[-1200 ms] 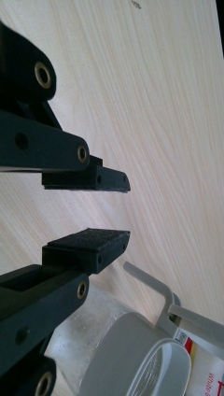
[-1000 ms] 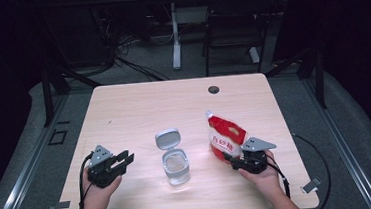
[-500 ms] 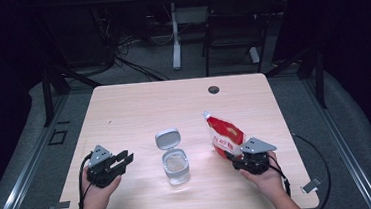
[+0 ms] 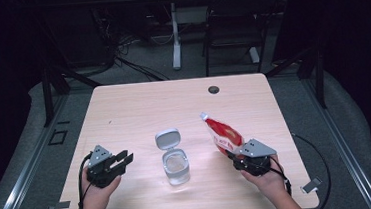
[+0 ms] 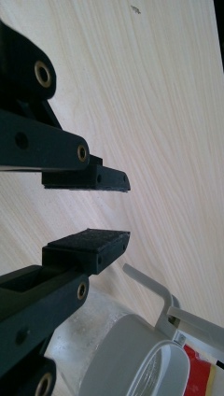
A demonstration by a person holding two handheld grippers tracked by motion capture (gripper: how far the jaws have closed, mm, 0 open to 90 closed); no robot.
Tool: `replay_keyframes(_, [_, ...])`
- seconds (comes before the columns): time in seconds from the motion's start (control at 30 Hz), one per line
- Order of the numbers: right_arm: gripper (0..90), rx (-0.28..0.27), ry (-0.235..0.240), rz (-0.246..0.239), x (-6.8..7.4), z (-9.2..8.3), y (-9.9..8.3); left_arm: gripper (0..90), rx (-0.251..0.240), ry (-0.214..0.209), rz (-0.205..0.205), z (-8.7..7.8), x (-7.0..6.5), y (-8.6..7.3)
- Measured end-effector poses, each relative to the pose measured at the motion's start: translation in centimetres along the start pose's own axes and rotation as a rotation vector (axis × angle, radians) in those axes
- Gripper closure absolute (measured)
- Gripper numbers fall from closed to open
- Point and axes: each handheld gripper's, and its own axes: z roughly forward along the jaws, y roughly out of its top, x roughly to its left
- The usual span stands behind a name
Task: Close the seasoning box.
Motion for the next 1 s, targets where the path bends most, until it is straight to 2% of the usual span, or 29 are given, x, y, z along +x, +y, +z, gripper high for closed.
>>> replay_keyframes(0.47, [51.0,-0.015,-0.066,-0.136,1.3,-1.2,1.1,69.2,-0.002,0.000,-0.007,-0.1,0.0,0.0])
replay_keyframes(0.63, [51.0,-0.025,-0.101,-0.206,2.0,-1.6,1.6,68.5,-0.009,-0.002,-0.008,-0.2,0.0,0.0])
replay_keyframes(0.77, [51.0,-0.017,-0.145,-0.295,2.6,-1.7,2.0,68.3,-0.009,-0.001,-0.010,-0.3,0.0,0.0])
replay_keyframes(0.9, [51.2,-0.010,-0.156,-0.334,2.9,-1.9,2.2,67.6,-0.015,-0.002,-0.013,-0.3,0.0,0.0])
replay_keyframes(1.0, [51.2,-0.006,-0.192,-0.378,3.1,-2.0,2.3,66.9,-0.017,-0.003,-0.015,-0.3,-0.1,0.1])
